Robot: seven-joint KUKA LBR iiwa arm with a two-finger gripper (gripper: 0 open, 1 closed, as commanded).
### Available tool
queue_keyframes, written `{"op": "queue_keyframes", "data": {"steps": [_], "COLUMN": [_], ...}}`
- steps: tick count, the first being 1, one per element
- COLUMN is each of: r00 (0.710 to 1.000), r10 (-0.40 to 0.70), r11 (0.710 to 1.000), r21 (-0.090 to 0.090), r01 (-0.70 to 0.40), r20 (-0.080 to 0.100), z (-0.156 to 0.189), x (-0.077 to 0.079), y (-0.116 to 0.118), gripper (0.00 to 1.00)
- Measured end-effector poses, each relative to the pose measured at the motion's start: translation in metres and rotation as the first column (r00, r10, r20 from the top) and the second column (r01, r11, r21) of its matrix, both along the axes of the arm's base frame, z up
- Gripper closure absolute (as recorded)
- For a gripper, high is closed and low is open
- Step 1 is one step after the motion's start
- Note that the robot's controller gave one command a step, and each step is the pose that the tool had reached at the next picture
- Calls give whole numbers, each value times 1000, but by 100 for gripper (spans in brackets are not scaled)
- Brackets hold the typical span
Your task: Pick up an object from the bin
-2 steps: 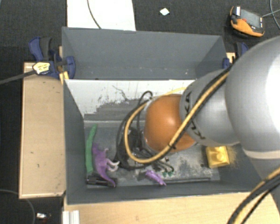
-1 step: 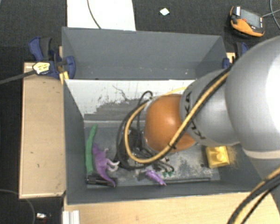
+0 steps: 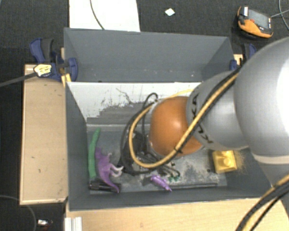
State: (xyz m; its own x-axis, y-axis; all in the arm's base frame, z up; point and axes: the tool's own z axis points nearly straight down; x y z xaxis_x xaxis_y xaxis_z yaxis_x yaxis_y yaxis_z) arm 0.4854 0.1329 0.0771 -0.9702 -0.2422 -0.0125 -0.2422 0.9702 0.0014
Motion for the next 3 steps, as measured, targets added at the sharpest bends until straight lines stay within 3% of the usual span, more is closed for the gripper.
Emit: {"op": "queue_keyframes", "data": {"steps": [1,2,3], "r00": [1000,1000,1000], "r10": [0,-1,-1], "r11": [1000,1000,1000], "r21": [1,-1,0], "r01": [0,1,1], "r20": [2,-6,2], "z": [5,44,74], "x": [0,-2,0], "y": [0,0,0], "gripper": [100,100,100]}}
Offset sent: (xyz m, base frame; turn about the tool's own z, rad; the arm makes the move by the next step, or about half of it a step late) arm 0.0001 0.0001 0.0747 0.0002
